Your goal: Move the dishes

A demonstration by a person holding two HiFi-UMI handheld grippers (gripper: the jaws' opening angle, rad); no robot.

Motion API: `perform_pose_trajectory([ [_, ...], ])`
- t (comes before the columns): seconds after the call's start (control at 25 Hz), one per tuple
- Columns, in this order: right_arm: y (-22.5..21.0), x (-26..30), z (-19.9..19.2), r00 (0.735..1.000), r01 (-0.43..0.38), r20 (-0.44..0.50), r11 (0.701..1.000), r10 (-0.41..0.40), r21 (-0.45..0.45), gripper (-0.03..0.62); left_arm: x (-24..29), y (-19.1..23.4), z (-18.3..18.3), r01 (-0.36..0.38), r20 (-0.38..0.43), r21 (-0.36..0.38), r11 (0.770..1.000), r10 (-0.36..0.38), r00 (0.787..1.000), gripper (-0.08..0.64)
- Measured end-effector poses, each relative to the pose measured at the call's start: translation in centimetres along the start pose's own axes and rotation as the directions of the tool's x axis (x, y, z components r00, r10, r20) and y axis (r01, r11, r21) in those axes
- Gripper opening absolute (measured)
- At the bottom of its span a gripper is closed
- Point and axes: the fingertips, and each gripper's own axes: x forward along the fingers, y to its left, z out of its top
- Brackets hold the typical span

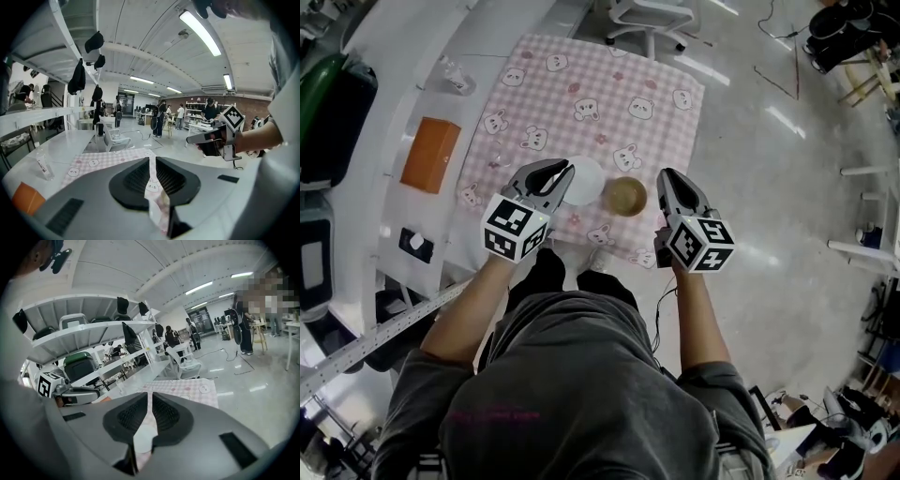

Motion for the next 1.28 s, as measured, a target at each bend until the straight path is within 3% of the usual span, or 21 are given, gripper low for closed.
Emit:
perform_pose_trajectory([
  [0.44,5.8,-0.4,0.4,1.000,0.020,0.022,0.999,-0.019,-0.037,0.023,-3.9,2.4,0.5,0.033,0.058,0.021,0.999,-0.034,0.998,0.041],
  [0.92,16.3,-0.8,-2.4,0.985,0.154,0.069,0.988,-0.155,0.017,0.022,-12.4,7.4,-0.7,0.160,0.096,0.056,0.986,-0.164,0.982,0.041],
  [1.28,22.1,-2.0,-2.9,0.975,0.199,0.100,0.980,-0.199,0.007,0.021,-16.2,8.3,0.1,0.240,0.132,0.074,0.968,-0.248,0.960,0.041],
])
